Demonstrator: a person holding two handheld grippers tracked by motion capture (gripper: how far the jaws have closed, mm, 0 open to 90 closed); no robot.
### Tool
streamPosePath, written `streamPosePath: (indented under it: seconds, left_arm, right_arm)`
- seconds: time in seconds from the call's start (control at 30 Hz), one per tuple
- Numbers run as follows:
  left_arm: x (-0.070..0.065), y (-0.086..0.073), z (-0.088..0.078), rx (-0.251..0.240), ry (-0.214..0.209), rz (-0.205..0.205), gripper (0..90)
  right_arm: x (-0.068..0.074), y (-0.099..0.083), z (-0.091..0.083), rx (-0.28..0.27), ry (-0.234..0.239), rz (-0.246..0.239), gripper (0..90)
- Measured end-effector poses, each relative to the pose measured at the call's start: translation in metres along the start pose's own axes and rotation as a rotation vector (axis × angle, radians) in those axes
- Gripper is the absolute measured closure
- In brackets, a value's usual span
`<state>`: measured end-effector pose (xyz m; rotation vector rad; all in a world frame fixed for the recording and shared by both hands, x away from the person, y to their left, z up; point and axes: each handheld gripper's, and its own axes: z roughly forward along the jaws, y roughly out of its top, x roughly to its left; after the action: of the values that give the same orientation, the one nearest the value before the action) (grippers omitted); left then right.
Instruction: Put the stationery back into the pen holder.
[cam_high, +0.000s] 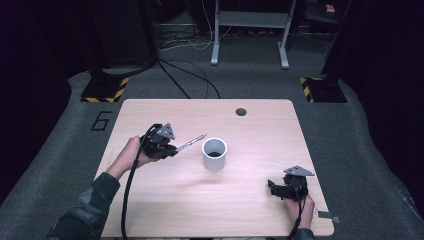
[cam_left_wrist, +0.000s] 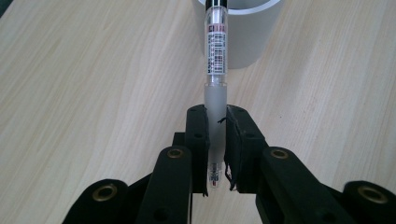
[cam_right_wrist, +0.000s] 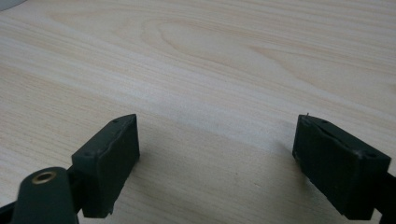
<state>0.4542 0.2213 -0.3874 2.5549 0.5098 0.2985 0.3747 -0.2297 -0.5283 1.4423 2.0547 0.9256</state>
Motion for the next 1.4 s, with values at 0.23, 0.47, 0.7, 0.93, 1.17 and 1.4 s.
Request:
streamPosePath:
  seconds: [0.23,0.47,0.7,0.93,1.17,1.4]
  left_arm:
    - [0.002,0.013,0.006,0.030,-0.024,0.017,79.7]
    - [0.001,0.022,0.016,0.062,-0.037,0.036,79.7]
    - [0.001,0.027,0.024,0.058,-0.043,0.030,79.6]
    - [0.003,0.034,0.027,0.060,-0.067,0.021,79.7]
    - [0.003,0.040,0.030,0.072,-0.074,0.031,79.8]
    - [0.001,0.042,0.028,0.063,-0.078,0.041,80.0]
  right_arm:
    - [0.000,0.000,0.000,0.000,0.000,0.000,14.4]
    - [0.000,0.000,0.000,0.000,0.000,0.000,14.4]
    - [0.000,0.000,0.000,0.000,0.000,0.000,14.4]
    - [0.000,0.000,0.000,0.000,0.000,0.000,14.4]
    - [0.000,0.000,0.000,0.000,0.000,-0.001,14.4]
    - [0.000,0.000,0.000,0.000,0.000,-0.001,14.4]
